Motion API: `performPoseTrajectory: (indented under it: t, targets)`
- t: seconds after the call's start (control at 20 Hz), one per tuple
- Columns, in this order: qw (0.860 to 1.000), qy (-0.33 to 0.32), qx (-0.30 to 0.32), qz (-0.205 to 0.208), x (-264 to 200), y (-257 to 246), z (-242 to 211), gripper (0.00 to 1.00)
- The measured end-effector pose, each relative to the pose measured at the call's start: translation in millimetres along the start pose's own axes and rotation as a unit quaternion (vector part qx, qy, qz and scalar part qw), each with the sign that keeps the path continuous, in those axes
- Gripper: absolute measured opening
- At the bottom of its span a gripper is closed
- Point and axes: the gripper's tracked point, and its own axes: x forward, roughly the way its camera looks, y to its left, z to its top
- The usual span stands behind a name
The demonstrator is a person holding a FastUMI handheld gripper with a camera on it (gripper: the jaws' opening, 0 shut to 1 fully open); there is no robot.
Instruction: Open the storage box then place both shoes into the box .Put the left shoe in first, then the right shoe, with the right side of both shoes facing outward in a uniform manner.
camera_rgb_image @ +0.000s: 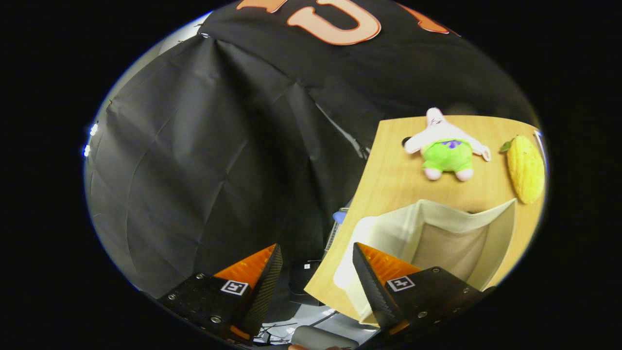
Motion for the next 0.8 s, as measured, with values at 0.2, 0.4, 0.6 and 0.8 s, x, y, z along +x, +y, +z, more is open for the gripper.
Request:
performPoseTrajectory:
  t: [0.2, 0.4, 0.6, 0.8]
  targets:
    - [0.996, -0.053, -0.017, -0.071, -70.6, -74.3, 13.9, 0.91]
    - [0.982, -0.083, -0.055, -0.161, -134.6, -158.0, 8.4, 0.91]
    - [0.963, -0.099, -0.066, -0.243, -192.8, -239.7, -12.2, 0.91]
    - [0.947, -0.082, -0.056, -0.305, -231.7, -329.4, -61.3, 0.88]
